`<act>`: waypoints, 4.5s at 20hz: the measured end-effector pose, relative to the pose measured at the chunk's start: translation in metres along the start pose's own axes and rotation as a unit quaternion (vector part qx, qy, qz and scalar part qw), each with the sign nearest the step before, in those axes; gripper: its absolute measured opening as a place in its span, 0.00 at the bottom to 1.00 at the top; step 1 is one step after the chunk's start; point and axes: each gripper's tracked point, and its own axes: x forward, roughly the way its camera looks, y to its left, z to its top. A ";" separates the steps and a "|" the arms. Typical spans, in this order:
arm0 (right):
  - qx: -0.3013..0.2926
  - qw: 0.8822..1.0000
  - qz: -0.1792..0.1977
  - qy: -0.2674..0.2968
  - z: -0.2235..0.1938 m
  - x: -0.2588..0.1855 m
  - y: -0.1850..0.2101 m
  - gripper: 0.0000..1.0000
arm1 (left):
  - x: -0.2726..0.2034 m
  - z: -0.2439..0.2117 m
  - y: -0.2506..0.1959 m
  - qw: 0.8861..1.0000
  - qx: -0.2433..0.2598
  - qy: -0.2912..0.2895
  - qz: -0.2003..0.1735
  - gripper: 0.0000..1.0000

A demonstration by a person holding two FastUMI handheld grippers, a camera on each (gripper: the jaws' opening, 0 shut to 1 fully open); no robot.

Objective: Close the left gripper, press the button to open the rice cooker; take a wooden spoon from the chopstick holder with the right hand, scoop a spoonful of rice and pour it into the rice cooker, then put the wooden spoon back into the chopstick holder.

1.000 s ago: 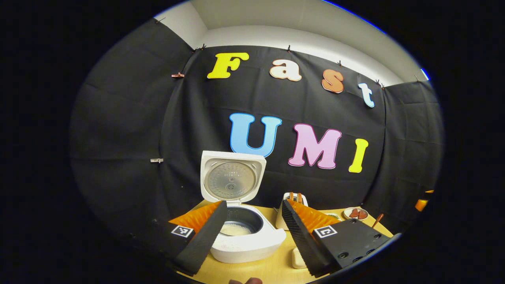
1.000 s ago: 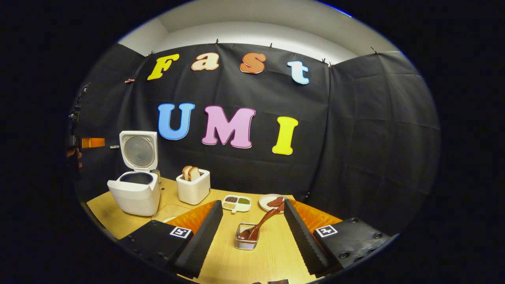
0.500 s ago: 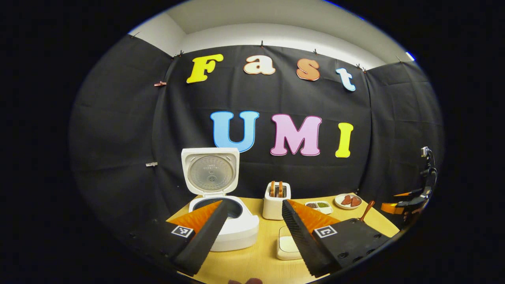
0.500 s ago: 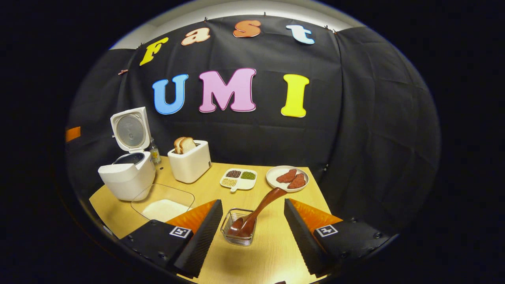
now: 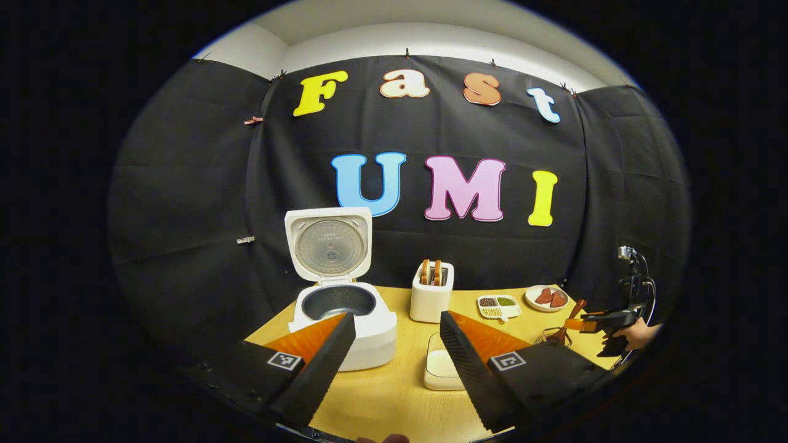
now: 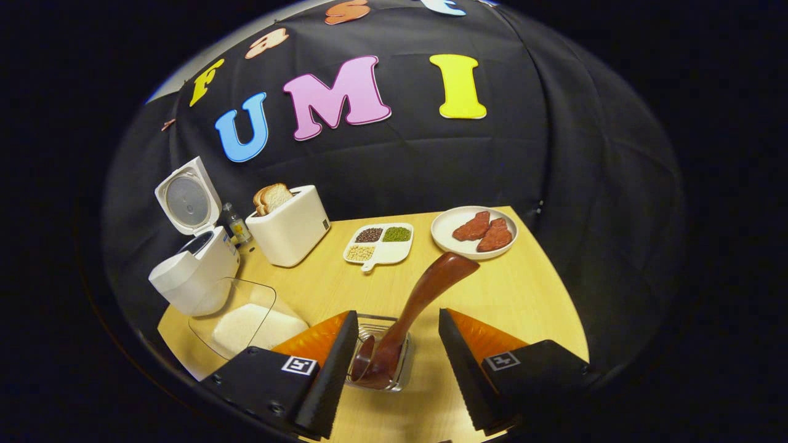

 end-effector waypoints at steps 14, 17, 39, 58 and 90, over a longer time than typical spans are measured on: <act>0.072 0.997 -0.010 0.006 -0.005 0.023 -0.010 0.24 | -0.013 -0.024 0.046 0.995 -0.075 0.043 0.042 0.95; 0.062 0.998 -0.005 -0.008 -0.004 0.007 0.000 0.23 | -0.016 -0.020 0.049 0.996 -0.074 0.039 0.039 0.95; 0.059 0.991 0.043 -0.112 0.090 -0.065 0.128 0.08 | -0.036 -0.005 0.062 0.999 -0.011 0.004 -0.041 0.96; -0.017 0.999 -0.028 0.024 -0.051 0.062 0.260 0.09 | -0.038 -0.029 0.161 0.998 -0.043 0.027 -0.022 0.95; 0.482 0.872 0.074 -0.048 0.004 -0.003 0.202 0.09 | -0.038 -0.031 0.142 0.996 -0.078 0.008 -0.047 0.95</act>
